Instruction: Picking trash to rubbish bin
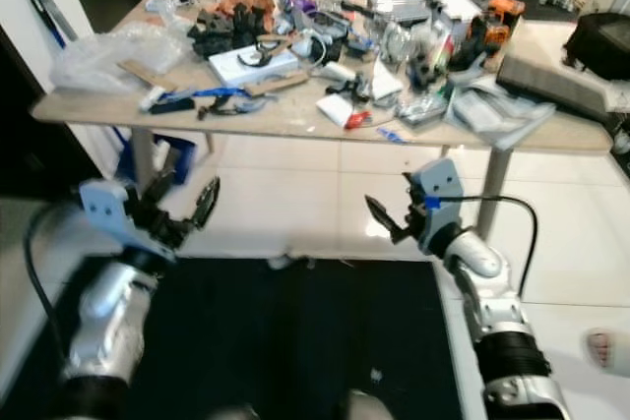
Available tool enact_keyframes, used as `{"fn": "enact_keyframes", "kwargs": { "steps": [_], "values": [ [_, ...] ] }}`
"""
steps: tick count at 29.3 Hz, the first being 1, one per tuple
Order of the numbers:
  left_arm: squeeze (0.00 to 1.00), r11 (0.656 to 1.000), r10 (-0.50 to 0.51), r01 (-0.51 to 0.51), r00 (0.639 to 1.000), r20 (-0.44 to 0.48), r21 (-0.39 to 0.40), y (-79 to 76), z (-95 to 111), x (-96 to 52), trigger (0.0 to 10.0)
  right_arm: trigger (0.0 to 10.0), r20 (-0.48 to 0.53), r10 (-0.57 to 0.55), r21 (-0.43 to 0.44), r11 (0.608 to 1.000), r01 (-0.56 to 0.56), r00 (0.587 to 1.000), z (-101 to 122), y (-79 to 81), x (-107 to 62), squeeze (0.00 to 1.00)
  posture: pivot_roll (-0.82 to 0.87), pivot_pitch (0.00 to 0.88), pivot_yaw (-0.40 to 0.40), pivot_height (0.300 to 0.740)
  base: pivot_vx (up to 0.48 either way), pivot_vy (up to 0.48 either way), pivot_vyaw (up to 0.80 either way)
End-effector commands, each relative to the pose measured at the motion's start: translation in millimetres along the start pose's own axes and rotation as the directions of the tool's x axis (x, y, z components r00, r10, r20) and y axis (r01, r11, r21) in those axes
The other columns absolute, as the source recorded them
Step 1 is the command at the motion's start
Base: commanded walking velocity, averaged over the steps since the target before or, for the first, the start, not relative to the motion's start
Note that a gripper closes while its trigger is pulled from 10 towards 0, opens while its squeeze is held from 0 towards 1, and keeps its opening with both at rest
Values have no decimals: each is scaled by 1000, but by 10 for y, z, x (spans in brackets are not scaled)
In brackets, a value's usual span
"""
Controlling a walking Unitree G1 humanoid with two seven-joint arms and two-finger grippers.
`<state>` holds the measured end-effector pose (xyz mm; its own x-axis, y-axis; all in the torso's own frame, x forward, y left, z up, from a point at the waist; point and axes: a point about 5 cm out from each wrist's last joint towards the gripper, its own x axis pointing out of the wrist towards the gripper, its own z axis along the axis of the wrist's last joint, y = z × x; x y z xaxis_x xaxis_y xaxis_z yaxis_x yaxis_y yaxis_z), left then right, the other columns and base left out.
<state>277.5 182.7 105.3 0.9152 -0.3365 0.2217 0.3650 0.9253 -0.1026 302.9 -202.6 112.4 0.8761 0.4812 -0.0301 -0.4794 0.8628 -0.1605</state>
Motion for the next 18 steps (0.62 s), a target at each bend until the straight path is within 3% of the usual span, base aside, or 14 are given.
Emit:
{"fn": "enact_keyframes", "kwargs": {
  "steps": [1, 12, 18],
  "values": [
    [0, 1000, 16, -16, 1000, -19, 6, 43, -26, -48, 10000, 10000, 13, 27, 7, 1000, -27, 1000, 15, 72, 41, 0, -4, 0, -38, 740, 360, 0, 0],
    [0, 1000, 10, -10, 1000, -20, 15, 38, -19, -43, 10000, 10000, 11, 40, 3, 999, -40, 999, 27, 95, 34, 0, -6, 0, -39, 740, 363, 0, 0],
    [0, 999, 0, 0, 1000, -22, 32, 39, -6, -42, 10000, 10000, 7, 63, -12, 998, -63, 998, 25, 125, 19, 0, -5, 0, -39, 740, 368, 0, 704]
  ]
}}
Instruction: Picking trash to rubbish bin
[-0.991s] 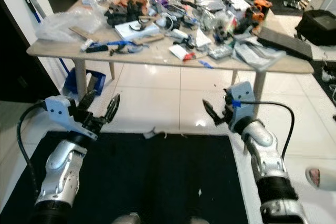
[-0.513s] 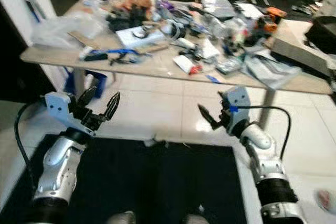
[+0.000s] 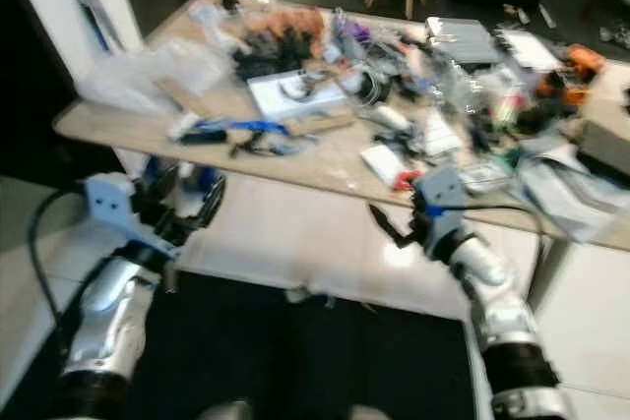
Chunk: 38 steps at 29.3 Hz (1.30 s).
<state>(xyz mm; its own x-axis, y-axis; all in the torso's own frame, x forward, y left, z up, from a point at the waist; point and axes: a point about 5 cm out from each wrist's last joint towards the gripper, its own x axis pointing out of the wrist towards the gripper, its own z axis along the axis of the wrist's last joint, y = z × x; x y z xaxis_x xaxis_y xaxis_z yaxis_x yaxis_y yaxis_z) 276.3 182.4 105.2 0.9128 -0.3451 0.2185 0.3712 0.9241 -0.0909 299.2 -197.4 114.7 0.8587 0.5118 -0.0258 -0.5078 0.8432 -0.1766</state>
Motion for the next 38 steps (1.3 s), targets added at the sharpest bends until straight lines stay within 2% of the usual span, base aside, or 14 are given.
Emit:
{"fn": "enact_keyframes", "kwargs": {
  "steps": [1, 10, 16, 20, 22, 26, 30, 33, 36, 38],
  "values": [
    [0, 1000, 6, -5, 1000, -18, 25, 46, -4, -32, 10000, 10000, 0, 26, 19, 999, -26, 1000, -6, 66, 29, 0, -5, 0, -39, 740, 368, 0, 0],
    [0, 997, -29, 31, 999, -35, 64, 51, 7, -26, 10000, 10000, -14, 49, 1, 999, -49, 999, -5, 74, 31, 0, -5, 0, -39, 740, 370, 0, 0],
    [0, 989, -66, 74, 996, -64, 127, 68, 22, -20, 10000, 10000, -36, 138, -31, 990, -139, 990, -2, 111, -18, 0, -5, 0, -40, 740, 371, 0, 0],
    [0, 970, -128, 147, 986, -108, 195, 64, 34, -18, 10000, 10000, -57, 238, -2, 971, -238, 970, 3, 164, -98, 0, -10, 0, -41, 740, 371, 0, 0],
    [0, 970, -128, 147, 986, -108, 195, 64, 34, -18, 10000, 10000, -57, 238, -2, 971, -238, 970, 3, 164, -98, 0, -10, 0, -41, 740, 371, 0, 0],
    [0, 952, -193, 223, 969, -152, 211, 61, 58, -53, 10000, 10000, -58, 283, 48, 959, -280, 957, 21, 177, -125, 0, -6, 0, -46, 740, 270, 0, 0],
    [0, 901, -322, 366, 924, -205, 233, 85, 207, -162, 10000, 10000, -65, 379, 91, 924, -373, 923, 60, 228, -184, 0, -6, 0, -46, 740, 0, 0, -394],
    [0, 882, -359, 409, 905, -229, 234, 75, 229, -198, 10000, 10000, -66, 389, 95, 919, -383, 919, 60, 233, -191, 0, -6, 0, -46, 740, 0, 0, -796],
    [0, 793, -474, 565, 808, -351, 229, 27, 270, -358, 10000, 10000, -89, 445, 121, 893, -434, 891, 48, 264, -239, 0, -6, 0, -47, 740, 0, 0, -267],
    [0, 750, -493, 617, 761, -422, 237, 26, 271, -424, 10000, 10000, -101, 480, 126, 875, -467, 872, 54, 285, -280, 0, -4, 0, -49, 740, 0, 0, 0]
  ]
}}
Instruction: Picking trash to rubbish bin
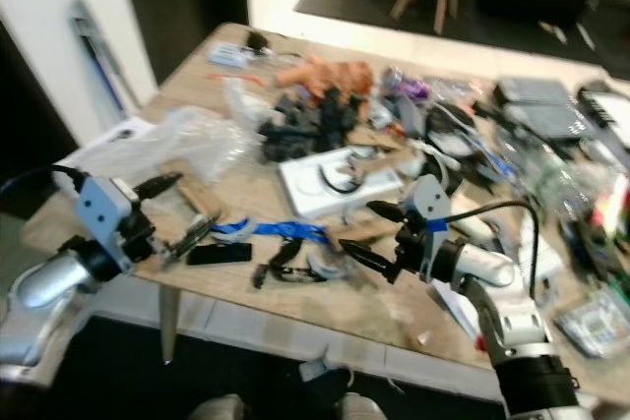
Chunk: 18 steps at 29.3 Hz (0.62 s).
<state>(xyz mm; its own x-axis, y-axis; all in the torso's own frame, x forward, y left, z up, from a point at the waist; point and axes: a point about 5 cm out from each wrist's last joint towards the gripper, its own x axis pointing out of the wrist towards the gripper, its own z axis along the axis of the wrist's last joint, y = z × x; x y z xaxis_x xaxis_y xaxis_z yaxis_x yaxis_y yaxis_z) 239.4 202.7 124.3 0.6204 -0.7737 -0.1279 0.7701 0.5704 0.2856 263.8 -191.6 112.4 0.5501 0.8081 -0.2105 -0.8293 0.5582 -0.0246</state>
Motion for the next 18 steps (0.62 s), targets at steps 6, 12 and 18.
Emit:
{"fn": "enact_keyframes", "kwargs": {
  "steps": [6, 12, 18],
  "values": [
    [0, 990, -120, 129, 982, -143, 56, -70, 18, -106, 10000, 10000, -39, 117, 21, 993, -116, 992, 40, 109, -111, 0, -5, 0, -49, 740, 0, 0, 0],
    [0, 977, -158, 187, 956, -247, 101, -76, 10, -155, 10000, 10000, -70, 147, 31, 989, -145, 987, 44, 114, -172, 0, -5, 0, -49, 740, 0, 0, 0],
    [0, 969, -136, 189, 944, -301, 156, -39, -2, -111, 10000, 10000, -88, 155, 31, 988, -153, 984, 45, 115, -185, 0, -5, 0, -48, 740, 0, 0, 0]
  ]
}}
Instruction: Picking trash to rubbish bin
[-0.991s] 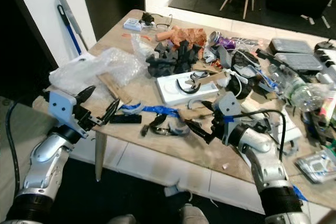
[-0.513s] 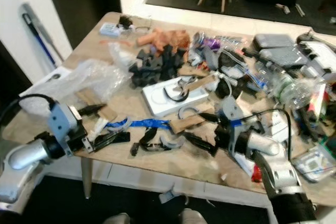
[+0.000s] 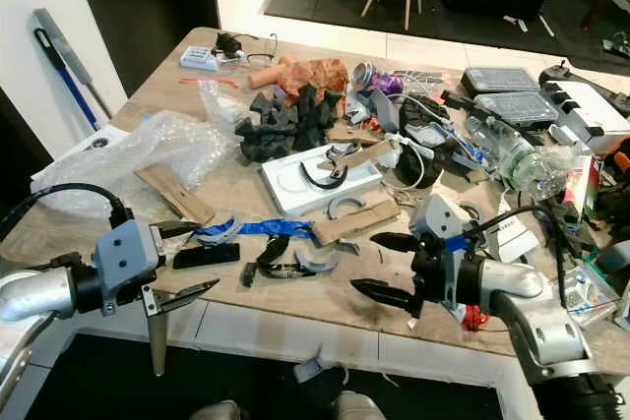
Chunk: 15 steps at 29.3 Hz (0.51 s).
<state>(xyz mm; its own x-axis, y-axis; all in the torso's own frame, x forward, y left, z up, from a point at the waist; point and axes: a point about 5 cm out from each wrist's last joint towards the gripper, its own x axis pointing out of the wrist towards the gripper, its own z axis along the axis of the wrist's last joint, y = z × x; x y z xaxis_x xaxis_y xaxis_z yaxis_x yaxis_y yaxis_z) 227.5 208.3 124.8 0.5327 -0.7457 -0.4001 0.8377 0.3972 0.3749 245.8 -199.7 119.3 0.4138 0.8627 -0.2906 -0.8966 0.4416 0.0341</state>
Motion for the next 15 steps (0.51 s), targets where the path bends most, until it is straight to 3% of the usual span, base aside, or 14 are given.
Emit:
{"fn": "enact_keyframes", "kwargs": {
  "steps": [1, 7, 8, 9, 10, 15],
  "values": [
    [0, 999, -14, 17, 998, -64, 51, 23, -21, 19, 10000, 10000, -11, 11, 2, 1000, -11, 1000, 12, 15, -8, 0, -5, 0, -48, 740, 0, 0, 0],
    [27, 998, 10, -8, 1000, -19, 69, 43, 16, 160, 10000, 10000, -46, 4, 0, 1000, -4, 999, -21, 2, -35, 0, -10, 0, -45, 740, 0, 0, 0],
    [408, 997, 19, -18, 1000, -16, 75, 51, 18, 184, 10000, 10000, -48, 5, 1, 1000, -5, 999, -21, 2, -37, 0, -10, 0, -45, 740, 0, 0, 0],
    [875, 997, 30, -29, 1000, -7, 78, 58, 24, 213, 10000, 10000, -49, 3, 1, 1000, -3, 999, -19, -2, -42, 0, -10, 0, -45, 740, 0, 0, 0],
    [1000, 997, 24, -24, 1000, 5, 73, 43, 29, 253, 10000, 10000, -52, 1, 2, 1000, -1, 999, -17, -9, -50, 0, -10, 0, -45, 740, 0, 0, 0],
    [1000, 999, -12, 11, 999, 37, 40, -42, 3, 389, 10000, 10000, -71, -9, 3, 1000, 10, 997, -51, -34, -68, 0, -16, 0, -46, 740, 0, 0, 0]
  ]
}}
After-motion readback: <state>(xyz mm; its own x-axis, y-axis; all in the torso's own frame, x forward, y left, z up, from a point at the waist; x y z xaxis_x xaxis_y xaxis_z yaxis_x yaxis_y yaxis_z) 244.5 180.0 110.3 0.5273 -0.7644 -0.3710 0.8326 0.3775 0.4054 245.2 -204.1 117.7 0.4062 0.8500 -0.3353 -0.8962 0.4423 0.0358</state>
